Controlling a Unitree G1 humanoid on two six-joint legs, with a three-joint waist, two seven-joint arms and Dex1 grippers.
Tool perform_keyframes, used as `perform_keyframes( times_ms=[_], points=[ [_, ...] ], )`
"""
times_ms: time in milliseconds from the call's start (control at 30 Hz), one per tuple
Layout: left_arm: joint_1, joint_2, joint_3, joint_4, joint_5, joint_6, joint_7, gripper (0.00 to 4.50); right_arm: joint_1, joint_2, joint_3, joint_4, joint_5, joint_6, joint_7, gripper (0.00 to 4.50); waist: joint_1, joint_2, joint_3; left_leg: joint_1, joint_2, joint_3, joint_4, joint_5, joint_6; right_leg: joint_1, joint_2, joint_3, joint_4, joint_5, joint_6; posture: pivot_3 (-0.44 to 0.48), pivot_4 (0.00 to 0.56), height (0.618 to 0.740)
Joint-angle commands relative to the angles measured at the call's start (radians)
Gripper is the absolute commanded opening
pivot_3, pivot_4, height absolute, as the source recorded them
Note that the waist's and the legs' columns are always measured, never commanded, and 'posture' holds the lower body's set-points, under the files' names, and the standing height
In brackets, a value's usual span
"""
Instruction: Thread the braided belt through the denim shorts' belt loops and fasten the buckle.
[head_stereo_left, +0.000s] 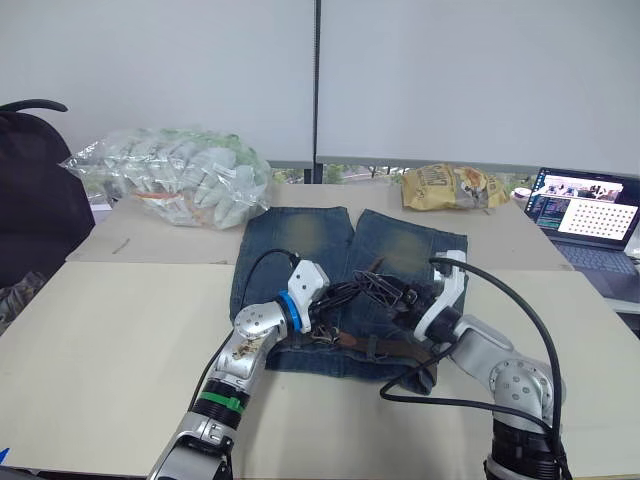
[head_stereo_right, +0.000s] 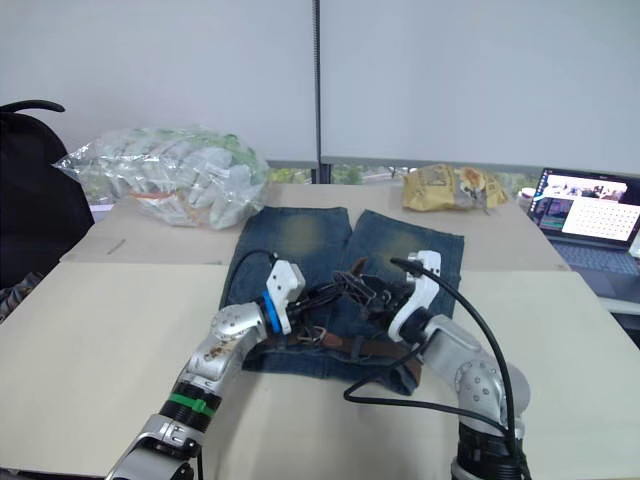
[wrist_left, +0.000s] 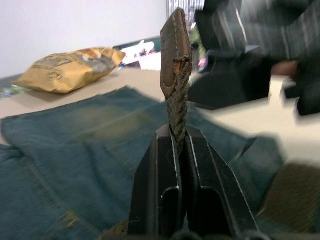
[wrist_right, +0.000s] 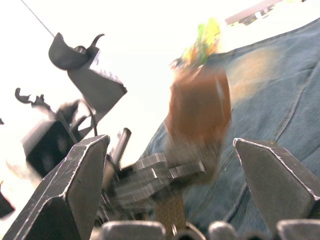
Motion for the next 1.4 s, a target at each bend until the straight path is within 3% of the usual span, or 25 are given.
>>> perform_keyframes(
  times_ms=[33,167,333,367,600,733,900,1000,1067,1167,1367,1400],
  points=[
    [-0.016,0.006,-0.029,0.029,0.093,-0.128,0.054,0.00,-0.031,0.011,-0.019,-0.010,0.058,0.017,-0.070,4.49,0.001,0.000,0.000,-0.002,0.000,0.000,0.000,0.000,0.000,-0.002,0.000,0.000,0.000,0.000,0.000,0.000,0.150,0.740],
    [-0.036,0.018,-0.049,0.097,0.196,-0.233,0.142,0.00,-0.056,0.039,-0.029,0.014,0.084,0.028,-0.179,4.49,0.000,0.000,0.000,-0.010,0.000,0.000,0.001,0.000,0.000,-0.012,0.000,0.001,0.004,0.001,-0.001,0.000,0.150,0.740],
    [-0.046,0.015,-0.063,0.139,0.248,-0.310,0.189,0.00,-0.072,0.072,-0.047,0.040,0.119,0.034,-0.291,4.49,0.001,0.000,0.000,-0.010,0.000,0.000,0.001,0.000,0.000,-0.012,0.000,0.001,0.004,0.004,-0.006,0.000,0.150,0.740],
    [-0.047,0.016,-0.066,0.145,0.256,-0.321,0.196,0.00,-0.069,0.067,-0.043,0.043,0.120,0.035,-0.297,3.97,0.001,0.000,0.000,-0.010,0.000,0.000,0.001,0.000,0.000,-0.012,0.000,0.001,0.004,0.004,-0.006,0.000,0.150,0.740],
    [-0.052,0.015,-0.064,0.169,0.254,-0.345,0.209,0.00,-0.064,0.049,-0.041,0.061,0.135,0.029,-0.327,1.61,0.001,0.000,0.000,-0.010,0.000,0.000,0.001,0.000,0.001,-0.012,0.000,0.001,0.004,0.004,-0.005,0.000,0.150,0.740],
    [-0.046,0.014,-0.062,0.162,0.210,-0.332,0.155,0.00,-0.057,0.033,-0.038,0.064,0.128,0.024,-0.323,0.16,0.000,0.000,0.000,-0.010,0.000,0.000,0.002,0.001,0.001,-0.012,0.000,0.001,0.005,0.004,-0.005,0.000,0.150,0.740],
    [-0.036,0.017,-0.048,0.138,0.167,-0.332,0.117,1.70,-0.050,-0.022,-0.034,0.069,0.129,0.029,-0.298,0.00,0.001,0.000,0.000,-0.010,0.000,0.000,0.002,0.001,0.001,-0.012,0.000,0.001,0.005,0.004,-0.006,0.000,0.150,0.740],
    [-0.029,0.049,-0.013,0.081,0.060,-0.312,0.019,2.73,-0.047,-0.074,-0.057,0.068,0.154,0.044,-0.281,0.00,0.000,0.000,0.000,-0.010,0.000,0.000,0.002,0.001,0.001,-0.012,0.000,0.001,0.005,0.004,-0.006,0.000,0.150,0.740],
    [-0.029,0.090,0.022,0.004,-0.069,-0.202,-0.098,3.43,-0.049,-0.101,-0.068,0.071,0.176,0.056,-0.278,0.00,-0.003,0.000,0.000,-0.010,0.000,0.000,0.002,0.001,0.001,-0.012,0.000,0.001,0.005,0.004,-0.006,0.000,0.150,0.740],
    [-0.010,0.132,0.067,-0.111,-0.218,0.007,-0.161,4.42,-0.048,-0.129,-0.068,0.075,0.198,0.074,-0.272,0.00,-0.007,0.000,0.000,-0.010,0.000,0.000,0.001,0.001,0.001,-0.012,0.001,0.001,0.007,0.004,-0.006,0.000,0.150,0.740],
    [0.076,0.221,0.162,-0.312,-0.484,0.388,-0.224,4.47,-0.044,-0.191,-0.109,0.066,0.293,0.124,-0.288,0.00,-0.008,0.001,0.000,-0.009,0.000,0.000,0.002,0.001,0.001,-0.012,0.000,0.001,0.007,0.001,-0.001,0.000,0.150,0.740],
    [0.078,0.218,0.187,-0.304,-0.504,0.407,-0.210,4.21,-0.039,-0.207,-0.124,0.064,0.332,0.139,-0.292,0.00,-0.008,0.001,0.000,-0.009,0.000,0.000,0.002,0.001,0.001,-0.012,0.000,0.001,0.007,0.001,-0.001,0.000,0.150,0.740]
  ],
)
